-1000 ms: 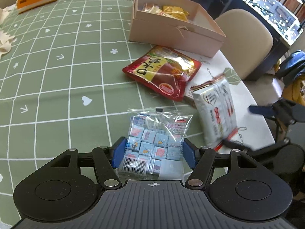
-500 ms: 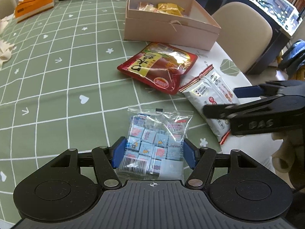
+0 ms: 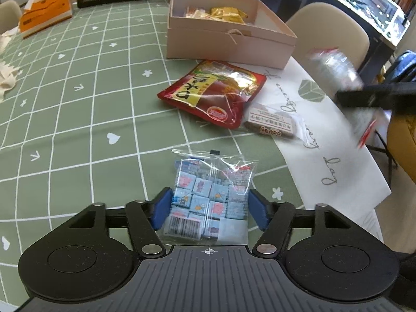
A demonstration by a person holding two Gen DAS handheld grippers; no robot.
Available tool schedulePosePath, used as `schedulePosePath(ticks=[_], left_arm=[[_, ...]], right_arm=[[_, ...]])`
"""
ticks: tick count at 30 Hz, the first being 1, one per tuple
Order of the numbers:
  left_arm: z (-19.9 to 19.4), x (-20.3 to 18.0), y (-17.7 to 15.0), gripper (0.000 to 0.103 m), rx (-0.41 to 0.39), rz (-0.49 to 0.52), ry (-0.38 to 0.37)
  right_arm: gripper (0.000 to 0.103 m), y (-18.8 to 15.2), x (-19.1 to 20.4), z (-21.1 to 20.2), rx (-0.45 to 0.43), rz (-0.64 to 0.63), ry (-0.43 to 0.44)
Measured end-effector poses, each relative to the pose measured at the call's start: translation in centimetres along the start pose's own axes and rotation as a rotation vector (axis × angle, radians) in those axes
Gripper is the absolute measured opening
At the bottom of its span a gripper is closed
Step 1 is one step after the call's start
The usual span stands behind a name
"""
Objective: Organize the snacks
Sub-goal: 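Carry both bags over the pink box and open both grippers to drop them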
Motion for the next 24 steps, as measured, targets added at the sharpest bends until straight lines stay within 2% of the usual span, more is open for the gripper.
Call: schedulePosePath(ticks=[4,8,11,15,17,19,22,24], left_arm=[[-0.7,-0.2,0.3,0.064,-0.015,-0.014,-0.056],[-3.6,-1.0,3.0,0.064,-0.113,0.012,-0.073],[-6.9,-1.1,7.4,0.064,-0.225,0.004,-0.086],[-9.4,-1.8,15.5,0.065,-0.327,0.011,-0.088],[-9.4,-1.8,19.6,0.066,-0.372,-0.006,-0.127],[-8.3,-1.5,22.6,0.065,-0.364,-0.058,-0.151],[-7.6,-0.6,23.6,0.062,-0.395,-0.143,-0.188],[-7.2,-0.7,22.5,0.062,-0.382,-0.122,-0.198]], right_arm=[[0.076,0.9,-1.6,-1.9,-0.064,0.040,-0.031],[0.076,1.2,-2.5,-2.7,-0.105,0.056,-0.066],[0.076,0.9,-2.7,-2.7,-0.113,0.069,-0.045],[0.076,0.3,-2.8,-2.1,-0.104,0.081,-0.044],[0.076,0.2,-3.1,-1.9,-0.091,0.099,-0.043],[0.076,0.0,-3.3,-2.0,-0.090,0.107,-0.054],[0.076,-0.6,-4.0,-2.6,-0.104,0.106,-0.095],[0.076,-1.0,-4.9,-2.5,-0.094,0.125,-0.107]])
Point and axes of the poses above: each gripper's, at about its wrist camera, not at the fingertips, and z roughly the way its jaws point, x to its left, y to its top, the point moved 4 cm from there along z, roughly the way its jaws point, and after that the axes turned 8 degrees about x, right-handed, at the moved point
